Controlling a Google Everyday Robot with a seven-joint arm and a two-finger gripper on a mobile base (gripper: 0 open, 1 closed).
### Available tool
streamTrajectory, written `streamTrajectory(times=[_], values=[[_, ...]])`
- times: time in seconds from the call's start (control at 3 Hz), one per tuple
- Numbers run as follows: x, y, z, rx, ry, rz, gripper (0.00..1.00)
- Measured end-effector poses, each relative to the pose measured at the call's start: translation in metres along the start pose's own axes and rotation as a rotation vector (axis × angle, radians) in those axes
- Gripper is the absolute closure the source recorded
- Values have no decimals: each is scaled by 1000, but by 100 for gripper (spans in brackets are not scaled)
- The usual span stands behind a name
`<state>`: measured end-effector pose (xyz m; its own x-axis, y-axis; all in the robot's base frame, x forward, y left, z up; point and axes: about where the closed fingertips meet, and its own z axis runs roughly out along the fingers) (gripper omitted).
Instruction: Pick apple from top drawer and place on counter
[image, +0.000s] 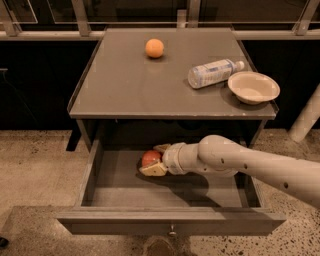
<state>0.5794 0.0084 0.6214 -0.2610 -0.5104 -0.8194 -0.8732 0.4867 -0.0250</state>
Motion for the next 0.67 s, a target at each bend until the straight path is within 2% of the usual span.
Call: streamTrajectory(times=[0.67], values=[[0,0,0,0,0,0,88]])
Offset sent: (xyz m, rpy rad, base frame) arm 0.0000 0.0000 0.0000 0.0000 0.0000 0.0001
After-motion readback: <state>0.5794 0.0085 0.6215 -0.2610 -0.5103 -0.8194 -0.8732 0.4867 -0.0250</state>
